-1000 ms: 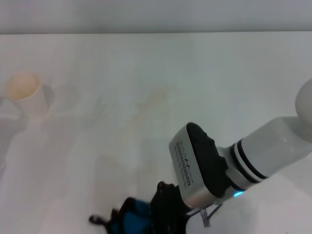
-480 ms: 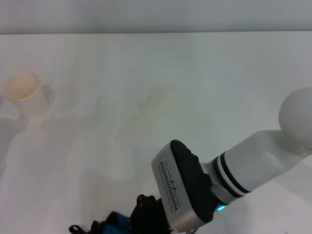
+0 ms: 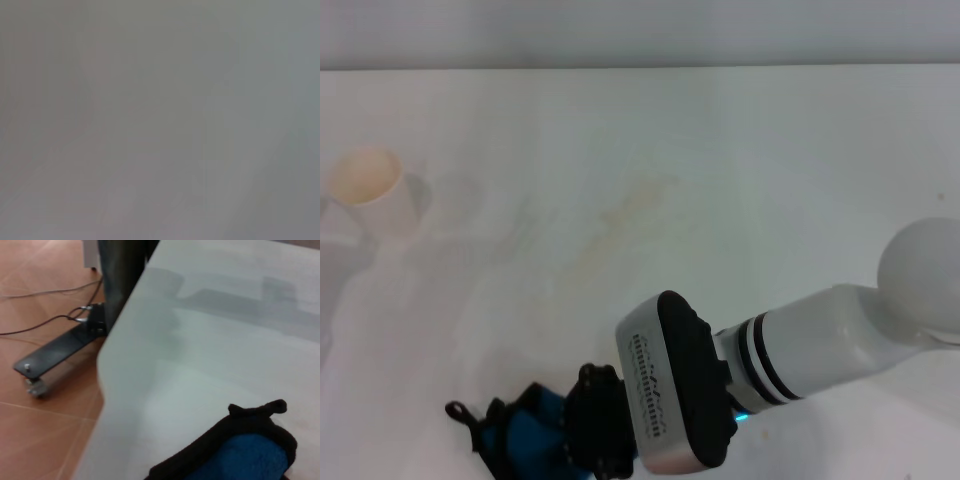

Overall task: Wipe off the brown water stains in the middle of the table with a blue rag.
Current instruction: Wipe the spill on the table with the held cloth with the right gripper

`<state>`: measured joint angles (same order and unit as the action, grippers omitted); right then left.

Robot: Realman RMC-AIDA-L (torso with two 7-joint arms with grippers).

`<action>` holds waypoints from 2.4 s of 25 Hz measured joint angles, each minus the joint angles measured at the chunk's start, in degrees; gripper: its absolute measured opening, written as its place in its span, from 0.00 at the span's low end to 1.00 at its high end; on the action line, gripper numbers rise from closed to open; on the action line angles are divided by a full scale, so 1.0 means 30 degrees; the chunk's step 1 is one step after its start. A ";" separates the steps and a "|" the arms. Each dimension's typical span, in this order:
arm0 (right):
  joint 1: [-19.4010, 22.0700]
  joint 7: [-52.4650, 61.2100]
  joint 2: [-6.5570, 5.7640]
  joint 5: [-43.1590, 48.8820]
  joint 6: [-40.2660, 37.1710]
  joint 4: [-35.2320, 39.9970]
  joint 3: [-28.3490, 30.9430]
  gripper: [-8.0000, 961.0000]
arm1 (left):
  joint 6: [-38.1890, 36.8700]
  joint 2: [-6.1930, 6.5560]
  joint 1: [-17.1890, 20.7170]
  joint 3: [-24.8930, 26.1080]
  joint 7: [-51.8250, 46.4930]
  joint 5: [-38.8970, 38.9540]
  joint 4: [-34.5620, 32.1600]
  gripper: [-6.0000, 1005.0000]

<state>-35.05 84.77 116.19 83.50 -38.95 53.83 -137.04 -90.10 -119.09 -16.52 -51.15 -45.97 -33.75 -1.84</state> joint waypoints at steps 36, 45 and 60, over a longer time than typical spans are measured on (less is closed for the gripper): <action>-0.5163 -0.3297 0.0001 -0.0197 0.8797 -0.3561 -0.2711 0.08 | 0.0082 -0.0089 -0.0525 0.0089 0.0118 0.0061 0.0175 0.88; -0.5877 -0.5279 0.0001 -0.0203 0.9315 -0.4998 -0.2709 0.08 | 0.0095 -0.0089 -0.0530 0.0088 0.0147 0.0059 0.0176 0.88; -0.6690 -0.5671 0.0000 0.0258 1.0159 -0.7916 -0.2691 0.08 | 0.0025 -0.0089 -0.0544 0.0087 0.0048 0.0058 0.0075 0.88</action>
<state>-55.11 67.76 116.19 84.27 -8.48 30.08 -145.11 -90.03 -119.36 -18.15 -50.89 -45.82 -33.58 -1.62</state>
